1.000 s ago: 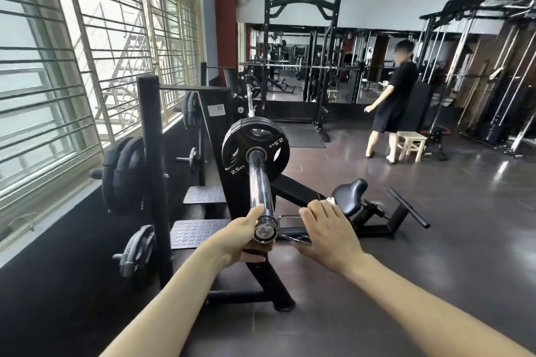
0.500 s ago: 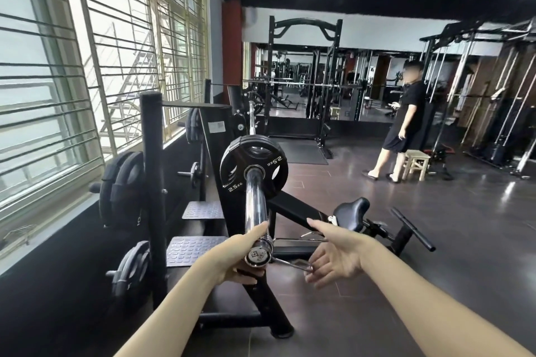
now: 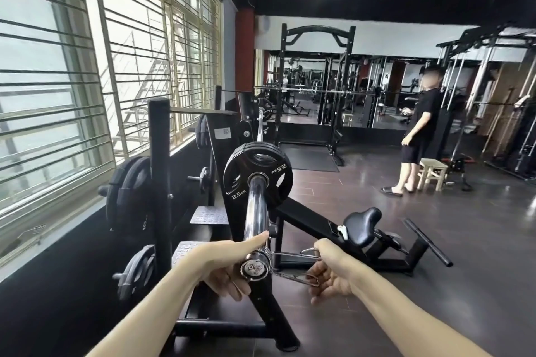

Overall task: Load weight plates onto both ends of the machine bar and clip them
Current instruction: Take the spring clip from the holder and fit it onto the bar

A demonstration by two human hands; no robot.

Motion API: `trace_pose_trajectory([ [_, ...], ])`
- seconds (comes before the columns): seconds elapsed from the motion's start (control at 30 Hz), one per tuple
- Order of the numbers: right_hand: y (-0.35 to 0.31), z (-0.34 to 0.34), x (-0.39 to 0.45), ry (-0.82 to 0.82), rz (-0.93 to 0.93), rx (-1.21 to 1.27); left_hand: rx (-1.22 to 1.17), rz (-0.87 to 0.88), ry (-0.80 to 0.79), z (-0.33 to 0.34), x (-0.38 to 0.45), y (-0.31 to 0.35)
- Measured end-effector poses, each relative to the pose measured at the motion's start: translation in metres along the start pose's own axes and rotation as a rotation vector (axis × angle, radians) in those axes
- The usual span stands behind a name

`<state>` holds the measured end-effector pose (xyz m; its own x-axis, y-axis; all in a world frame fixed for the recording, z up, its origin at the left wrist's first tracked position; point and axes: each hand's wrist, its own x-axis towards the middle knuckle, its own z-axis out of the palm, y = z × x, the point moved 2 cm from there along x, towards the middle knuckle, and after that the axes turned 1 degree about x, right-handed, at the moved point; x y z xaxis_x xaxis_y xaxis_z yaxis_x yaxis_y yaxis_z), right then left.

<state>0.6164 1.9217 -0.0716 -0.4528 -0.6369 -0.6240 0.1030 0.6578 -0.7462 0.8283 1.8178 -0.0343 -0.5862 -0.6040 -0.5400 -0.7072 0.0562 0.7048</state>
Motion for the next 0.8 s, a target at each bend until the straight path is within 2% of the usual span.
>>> trace_pose_trajectory([
  [0.07,-0.002,0.000,0.002,0.007,-0.009,0.004,-0.004,0.005,0.028,-0.003,0.007,0.001],
  [0.2,-0.020,-0.003,0.010,0.063,-0.040,0.029,-0.159,0.050,0.168,-0.004,0.025,0.002],
  [0.4,-0.057,-0.007,0.035,0.115,-0.035,0.064,-0.413,0.132,0.216,-0.012,0.056,0.017],
  [0.47,-0.072,-0.008,0.047,0.147,-0.023,0.100,-0.480,0.132,0.189,-0.021,0.072,0.021],
  [0.67,-0.121,-0.009,0.086,0.222,-0.040,0.120,-0.626,0.092,-0.029,-0.060,0.127,0.032],
  [0.8,-0.144,-0.011,0.119,0.260,-0.072,0.218,-0.666,0.091,-0.019,-0.082,0.162,0.050],
])
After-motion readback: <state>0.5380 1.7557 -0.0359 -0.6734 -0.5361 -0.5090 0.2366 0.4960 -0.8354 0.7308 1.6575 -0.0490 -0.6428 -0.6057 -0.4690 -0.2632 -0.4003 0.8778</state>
